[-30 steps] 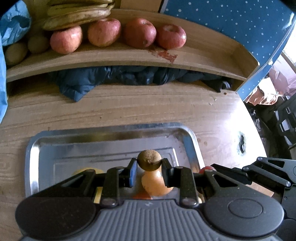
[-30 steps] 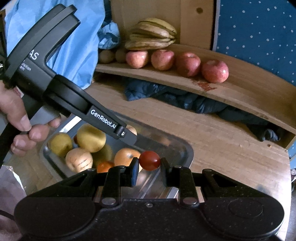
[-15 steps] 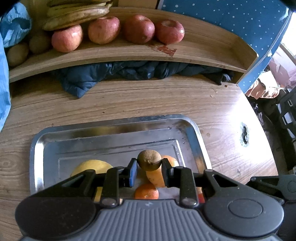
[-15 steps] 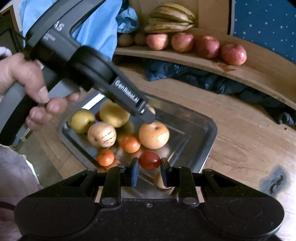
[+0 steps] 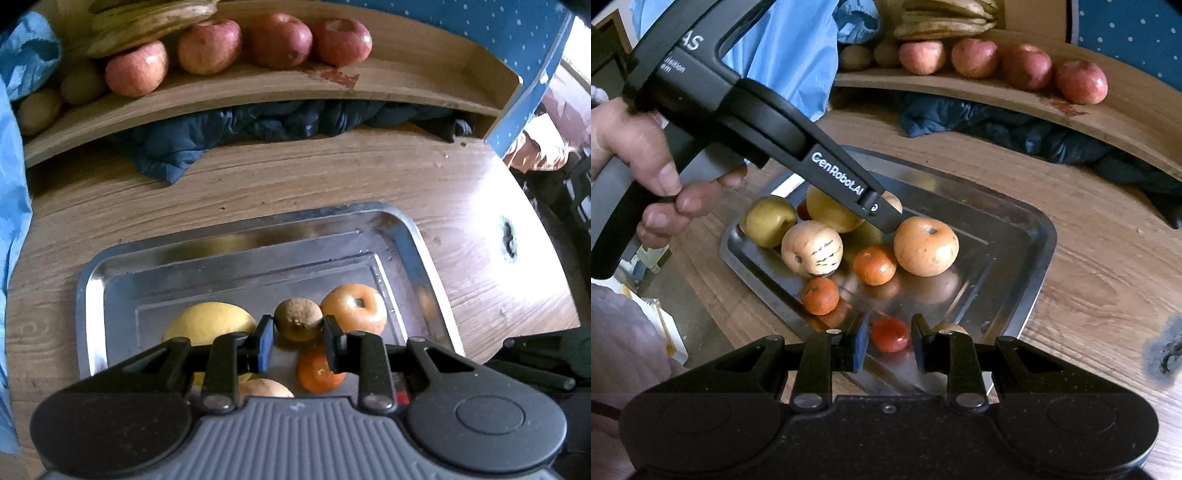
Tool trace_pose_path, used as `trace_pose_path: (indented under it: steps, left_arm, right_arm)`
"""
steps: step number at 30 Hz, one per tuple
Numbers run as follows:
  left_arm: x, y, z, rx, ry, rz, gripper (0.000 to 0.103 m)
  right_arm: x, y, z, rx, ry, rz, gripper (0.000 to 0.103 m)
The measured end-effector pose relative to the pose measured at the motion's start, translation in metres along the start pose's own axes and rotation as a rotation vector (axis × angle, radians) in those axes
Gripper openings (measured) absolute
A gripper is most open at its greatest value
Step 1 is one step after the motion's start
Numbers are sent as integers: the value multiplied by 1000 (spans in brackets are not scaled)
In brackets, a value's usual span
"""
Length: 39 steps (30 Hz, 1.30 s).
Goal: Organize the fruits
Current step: 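Lower and open the right tool to release the cherry tomato while the left tool releases the brown fruit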
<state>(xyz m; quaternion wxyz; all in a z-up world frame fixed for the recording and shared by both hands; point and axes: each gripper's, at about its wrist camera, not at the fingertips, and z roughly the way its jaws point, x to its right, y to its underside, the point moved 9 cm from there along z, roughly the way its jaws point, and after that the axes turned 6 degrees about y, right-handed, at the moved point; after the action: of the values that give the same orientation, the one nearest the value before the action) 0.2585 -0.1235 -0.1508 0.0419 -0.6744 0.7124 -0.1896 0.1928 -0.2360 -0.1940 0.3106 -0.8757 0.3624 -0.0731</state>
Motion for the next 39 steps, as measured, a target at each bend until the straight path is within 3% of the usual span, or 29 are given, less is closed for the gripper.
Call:
trace_pose_path:
  steps: [11,29,39]
  left_arm:
    - [2,-2,5,-13,-12,71,31]
    - [1,-1,2,-15,-12,62,32]
    - [6,4,-11,20,-2,31,50]
  right_arm:
    - [-2,0,8,-21,0,-11,28]
    - [-1,0,4,-13,8,-10,31]
    - [-1,0,-5,11,29,-6,36]
